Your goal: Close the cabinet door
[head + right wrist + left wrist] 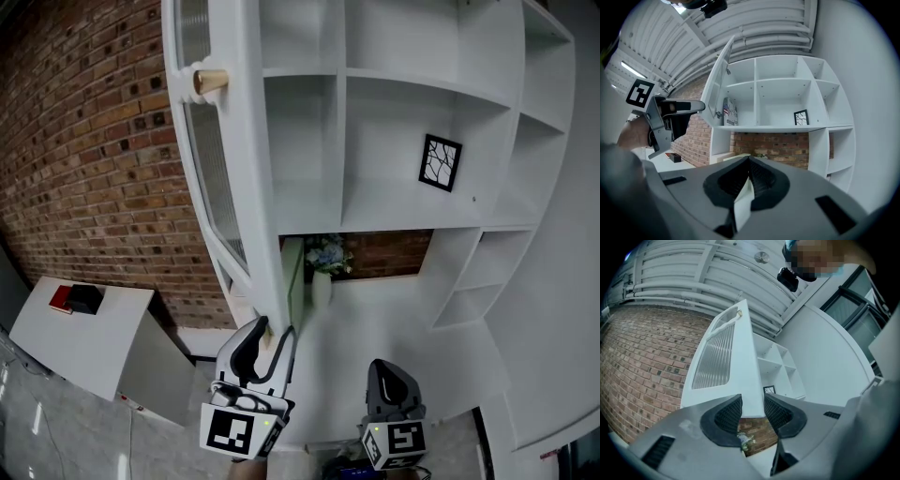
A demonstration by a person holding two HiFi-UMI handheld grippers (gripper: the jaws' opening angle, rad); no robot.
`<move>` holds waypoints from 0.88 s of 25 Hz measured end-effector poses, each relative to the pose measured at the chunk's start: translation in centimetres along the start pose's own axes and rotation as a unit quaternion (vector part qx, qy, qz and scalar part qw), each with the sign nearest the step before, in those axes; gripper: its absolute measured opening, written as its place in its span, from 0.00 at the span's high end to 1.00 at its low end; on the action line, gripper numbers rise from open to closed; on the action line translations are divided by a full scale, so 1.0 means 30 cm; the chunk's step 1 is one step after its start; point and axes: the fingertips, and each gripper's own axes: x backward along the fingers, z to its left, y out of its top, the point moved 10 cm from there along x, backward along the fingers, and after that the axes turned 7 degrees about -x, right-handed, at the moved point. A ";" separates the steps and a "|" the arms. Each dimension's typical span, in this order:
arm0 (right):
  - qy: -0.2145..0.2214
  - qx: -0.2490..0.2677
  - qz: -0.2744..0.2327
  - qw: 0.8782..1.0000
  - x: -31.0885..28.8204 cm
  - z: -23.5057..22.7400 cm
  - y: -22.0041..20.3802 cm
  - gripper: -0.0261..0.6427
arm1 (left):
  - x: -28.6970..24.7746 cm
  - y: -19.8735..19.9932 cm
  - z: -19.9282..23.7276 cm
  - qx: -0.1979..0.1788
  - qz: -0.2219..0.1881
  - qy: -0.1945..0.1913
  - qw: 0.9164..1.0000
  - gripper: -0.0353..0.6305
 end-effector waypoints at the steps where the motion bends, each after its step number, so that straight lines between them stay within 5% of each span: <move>1: 0.001 0.001 0.000 1.000 -0.005 -0.002 0.001 0.96 | -0.006 -0.002 -0.003 -0.002 0.001 -0.003 1.000 0.72; 14: 0.004 0.006 -0.008 1.000 -0.097 -0.066 0.025 0.96 | -0.145 -0.052 -0.052 -0.025 -0.001 -0.034 0.999 0.73; 22: -0.011 0.013 -0.004 1.000 -0.185 -0.173 0.022 0.96 | -0.334 -0.137 -0.024 0.010 0.005 -0.012 1.000 0.77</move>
